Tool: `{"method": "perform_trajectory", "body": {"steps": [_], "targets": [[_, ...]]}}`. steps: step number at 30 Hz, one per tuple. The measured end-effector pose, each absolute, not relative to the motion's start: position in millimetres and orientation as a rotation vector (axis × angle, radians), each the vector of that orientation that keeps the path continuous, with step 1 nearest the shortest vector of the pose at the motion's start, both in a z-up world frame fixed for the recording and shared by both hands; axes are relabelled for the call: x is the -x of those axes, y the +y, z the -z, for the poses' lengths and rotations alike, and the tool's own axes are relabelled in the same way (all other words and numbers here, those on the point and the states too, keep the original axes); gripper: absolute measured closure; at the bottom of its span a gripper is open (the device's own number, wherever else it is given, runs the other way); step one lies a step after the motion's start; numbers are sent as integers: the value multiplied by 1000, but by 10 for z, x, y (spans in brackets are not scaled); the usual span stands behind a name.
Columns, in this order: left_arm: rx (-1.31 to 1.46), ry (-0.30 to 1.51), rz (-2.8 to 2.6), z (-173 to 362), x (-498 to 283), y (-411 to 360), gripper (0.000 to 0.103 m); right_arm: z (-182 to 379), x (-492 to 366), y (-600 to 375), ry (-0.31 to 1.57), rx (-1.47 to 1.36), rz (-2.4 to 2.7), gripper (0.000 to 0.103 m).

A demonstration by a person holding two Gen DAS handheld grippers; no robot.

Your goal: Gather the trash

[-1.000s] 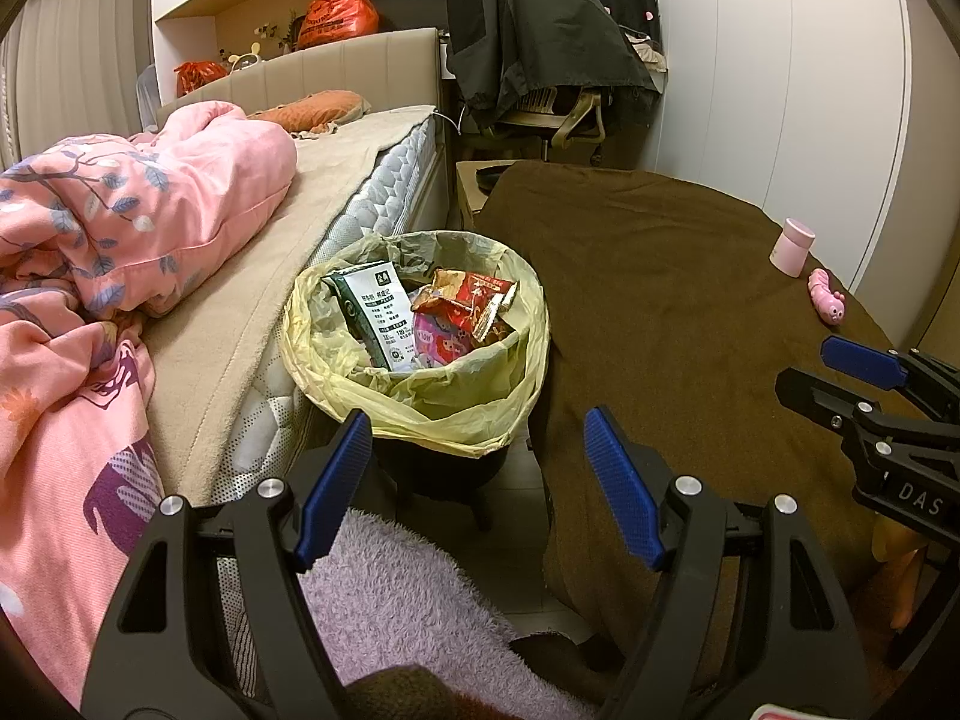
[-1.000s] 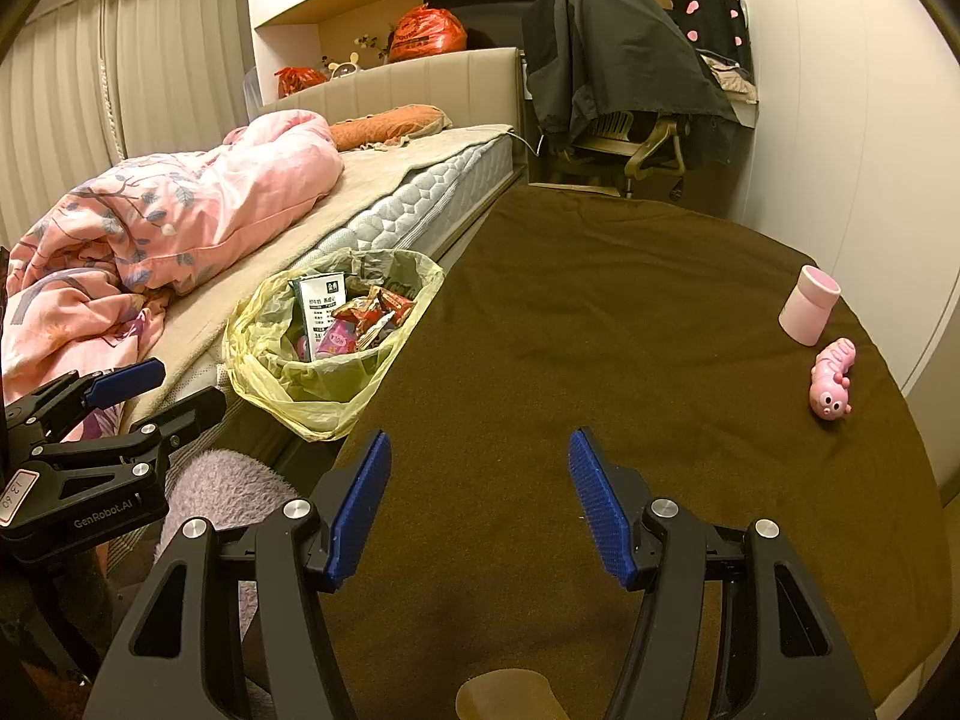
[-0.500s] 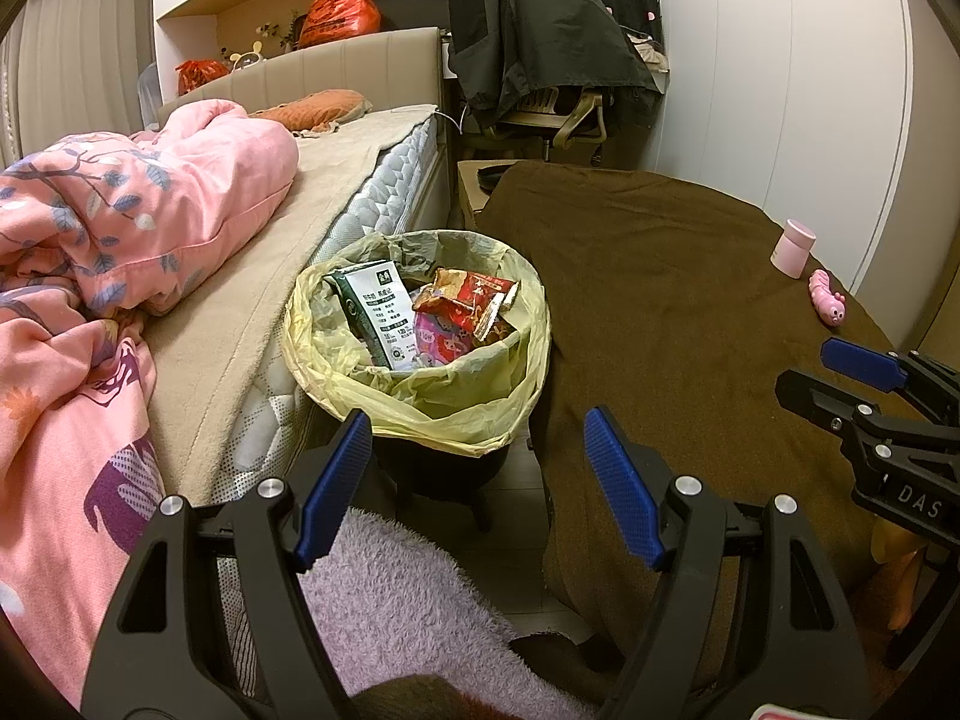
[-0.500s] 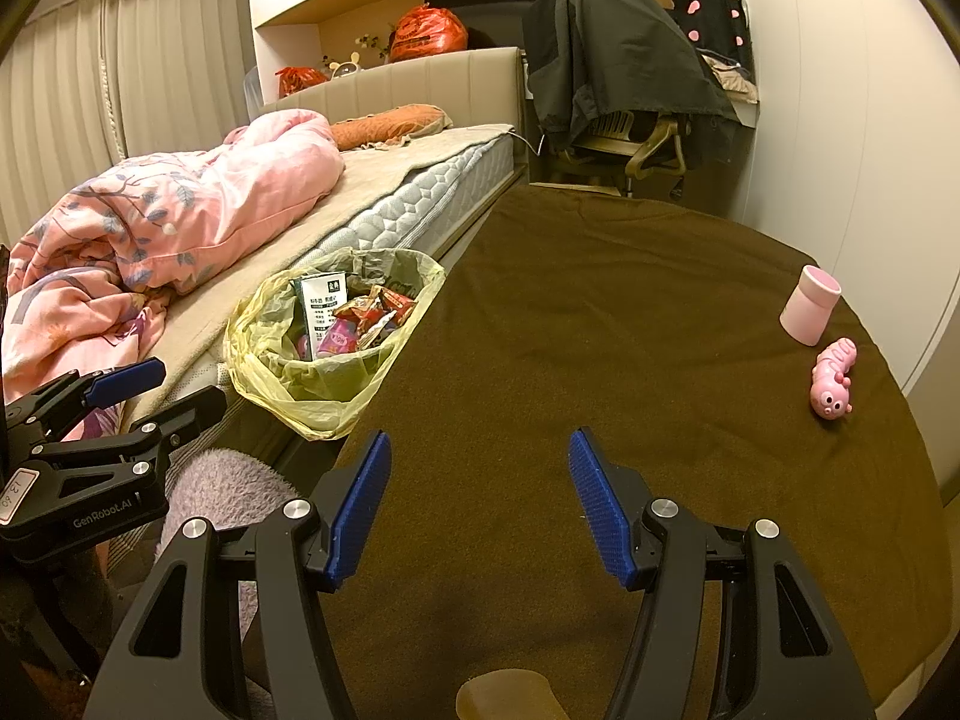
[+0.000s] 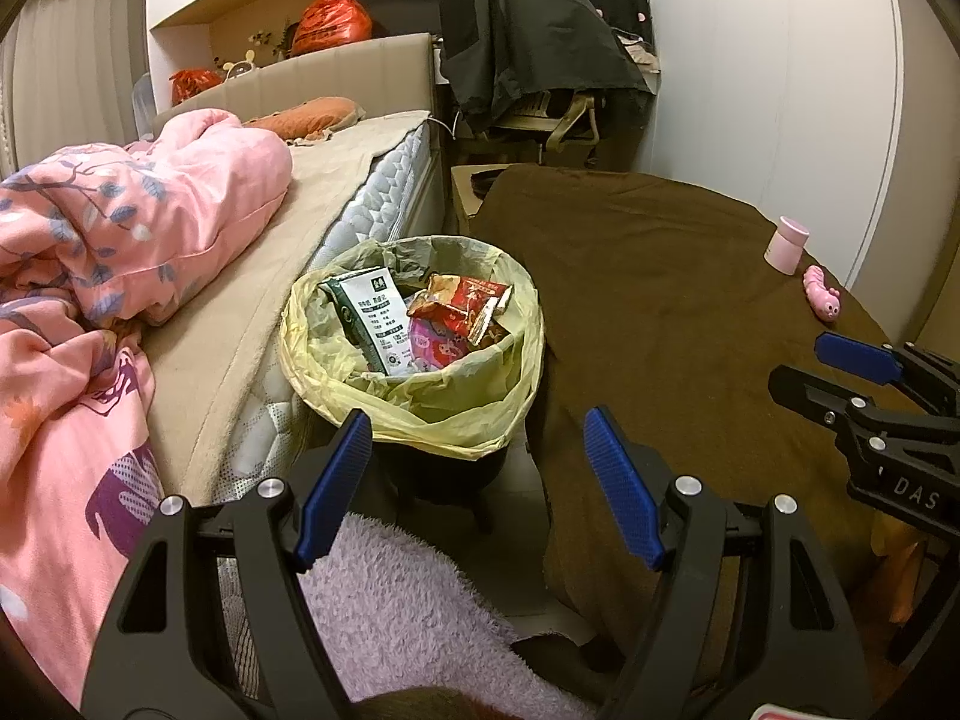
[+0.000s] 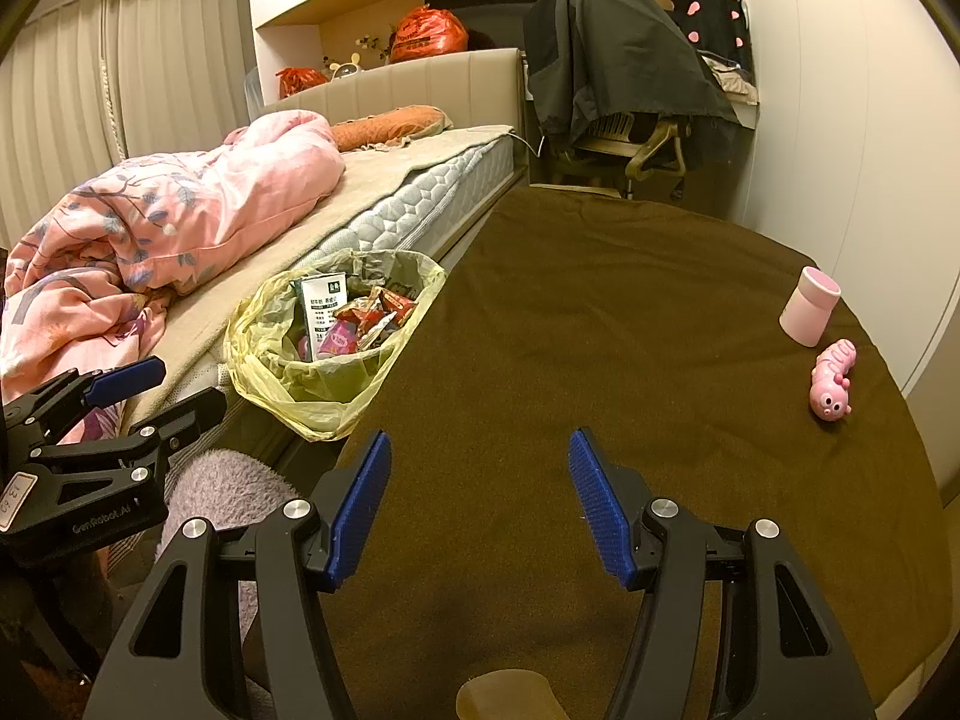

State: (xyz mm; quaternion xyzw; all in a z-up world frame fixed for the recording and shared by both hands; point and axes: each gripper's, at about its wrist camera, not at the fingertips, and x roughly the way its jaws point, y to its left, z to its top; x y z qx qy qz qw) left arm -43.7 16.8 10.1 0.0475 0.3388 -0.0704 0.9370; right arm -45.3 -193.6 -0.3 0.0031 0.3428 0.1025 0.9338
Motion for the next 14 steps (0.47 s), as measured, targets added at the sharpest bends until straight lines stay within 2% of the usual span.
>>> {"method": "perform_trajectory", "body": {"steps": [10,14], "targets": [[-67,734,145,-41,350,173,33,20,442,-1936,707,-4,-208,45],[-77,756,157,-71,198,-47,33,11,208,-2149,723,-43,-246,45]]}}
